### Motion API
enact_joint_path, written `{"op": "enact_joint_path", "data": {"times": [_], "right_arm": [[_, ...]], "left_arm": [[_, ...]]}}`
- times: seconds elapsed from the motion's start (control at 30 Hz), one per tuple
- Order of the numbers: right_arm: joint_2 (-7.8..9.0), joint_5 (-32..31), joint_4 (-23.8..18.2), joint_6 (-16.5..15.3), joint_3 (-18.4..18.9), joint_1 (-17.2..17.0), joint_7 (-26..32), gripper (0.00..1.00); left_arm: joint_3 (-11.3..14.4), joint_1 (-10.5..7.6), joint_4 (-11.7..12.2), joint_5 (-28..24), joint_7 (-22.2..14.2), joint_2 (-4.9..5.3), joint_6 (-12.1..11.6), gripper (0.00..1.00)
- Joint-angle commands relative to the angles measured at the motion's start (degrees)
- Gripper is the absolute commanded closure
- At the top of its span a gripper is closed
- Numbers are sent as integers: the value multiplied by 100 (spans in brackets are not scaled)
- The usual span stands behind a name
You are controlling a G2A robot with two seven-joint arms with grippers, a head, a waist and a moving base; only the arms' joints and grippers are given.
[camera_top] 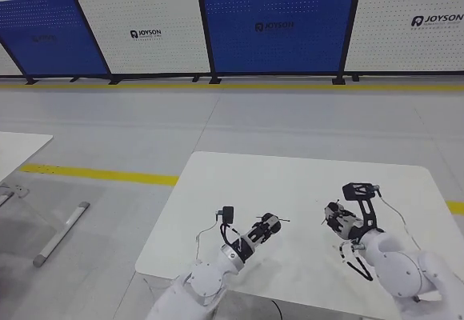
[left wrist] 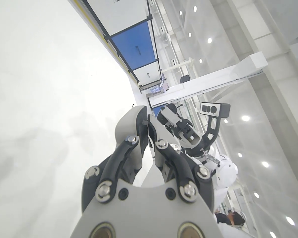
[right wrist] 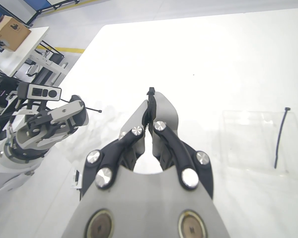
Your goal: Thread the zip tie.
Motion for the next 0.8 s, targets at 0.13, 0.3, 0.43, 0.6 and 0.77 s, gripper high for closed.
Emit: {"op": "enact_joint_path", "data": {"times": [0.13,0.3,0.43,0.6,0.77], "right_arm": [[0,3,1,0,1,1,0,100],[-15,141,55,-212,-22,-46,-102,100],[-51,559,237,-582,-12,-16,-206,100],[-81,700,379,-547,-32,63,-206,100],[-81,700,379,-547,-32,63,-206,100]], "left_arm": [[-2,1,-2,-2,-1,0,-3,100],[63,-31,14,51,41,-7,52,100],[189,-126,85,226,206,-27,175,100],[246,-167,104,147,299,-46,218,100],[246,-167,104,147,299,-46,218,100]]}}
